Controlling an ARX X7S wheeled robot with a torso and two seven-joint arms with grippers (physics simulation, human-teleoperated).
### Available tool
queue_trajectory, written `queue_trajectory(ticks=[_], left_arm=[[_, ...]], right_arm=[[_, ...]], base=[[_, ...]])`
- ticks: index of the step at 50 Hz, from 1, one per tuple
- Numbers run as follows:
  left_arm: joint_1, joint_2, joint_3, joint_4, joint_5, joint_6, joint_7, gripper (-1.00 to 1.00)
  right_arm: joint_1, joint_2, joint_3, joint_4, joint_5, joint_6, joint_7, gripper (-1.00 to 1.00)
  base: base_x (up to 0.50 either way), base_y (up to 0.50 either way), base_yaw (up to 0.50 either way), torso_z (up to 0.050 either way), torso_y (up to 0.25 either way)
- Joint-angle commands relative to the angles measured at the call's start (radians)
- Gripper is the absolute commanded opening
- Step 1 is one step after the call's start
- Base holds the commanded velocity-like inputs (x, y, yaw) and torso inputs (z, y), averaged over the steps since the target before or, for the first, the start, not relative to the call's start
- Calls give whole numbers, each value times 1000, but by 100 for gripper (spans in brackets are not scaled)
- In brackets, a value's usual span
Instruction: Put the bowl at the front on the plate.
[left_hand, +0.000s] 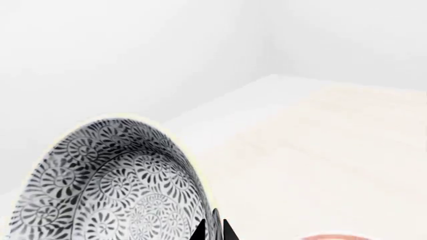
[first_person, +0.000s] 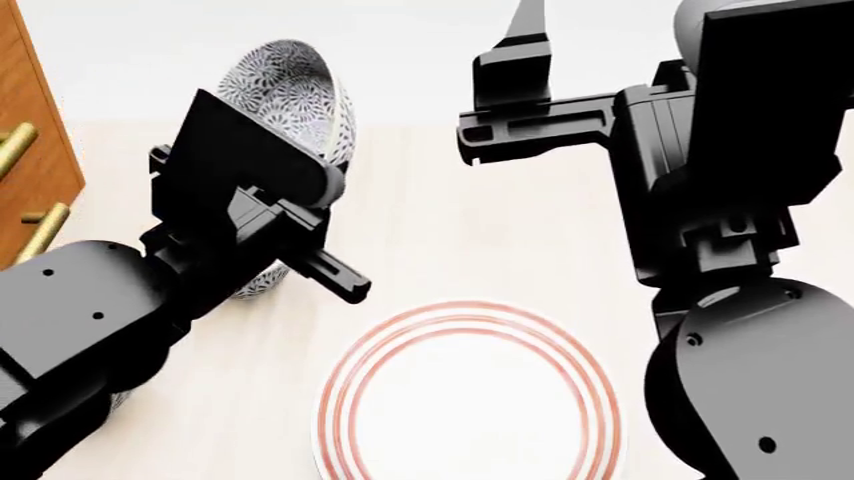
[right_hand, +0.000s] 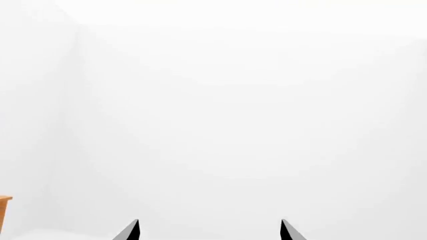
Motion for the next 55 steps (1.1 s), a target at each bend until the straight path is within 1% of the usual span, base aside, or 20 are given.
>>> queue_trajectory(ticks=[1,4,5,10,11,15,26,35,37,41,46,53,55], left_arm=[[-58,31,61,-75,57,7,62,-100],[-66,36,61,-82,43,-7,79,-100],[-74,41,78,-103,67,11,85,-100],[-92,53,96,-131,75,11,112,-100],[-99,53,111,-134,77,8,136,-100],[-118,71,126,-190,98,23,152,-100],[-150,85,177,-248,138,55,215,-100],[-190,115,230,-325,180,81,273,-100],[-197,117,261,-332,188,76,317,-100],[-209,143,274,-390,207,106,330,-100],[-208,154,297,-411,220,133,361,-100],[-227,199,316,-521,242,186,400,-100],[-228,200,332,-515,251,186,410,-100]], right_arm=[[2,6,2,-6,5,1,1,100],[2,6,2,-7,6,-1,1,100],[1,6,3,-7,6,-2,1,100],[3,8,3,-10,9,0,2,100],[4,8,4,-11,10,1,4,100],[3,9,4,-12,11,1,5,100],[12,9,2,-5,13,-1,3,100],[24,11,-8,-5,14,4,1,100],[26,12,-7,-10,16,6,2,100],[32,16,-6,-17,20,12,5,100],[31,20,-2,-30,26,18,9,100],[43,20,-13,-21,22,14,1,100],[42,21,-14,-21,22,14,0,100]], base=[[0,0,0,0,0],[0,0,0,0,0],[0,0,0,0,0],[0,0,0,0,0],[0,0,0,0,0],[0,0,0,0,0],[0,0,0,0,1],[0,0,0,0,0],[0,0,0,0,5],[0,0,0,0,0],[0,0,0,0,0],[0,0,0,0,0],[0,0,0,0,0]])
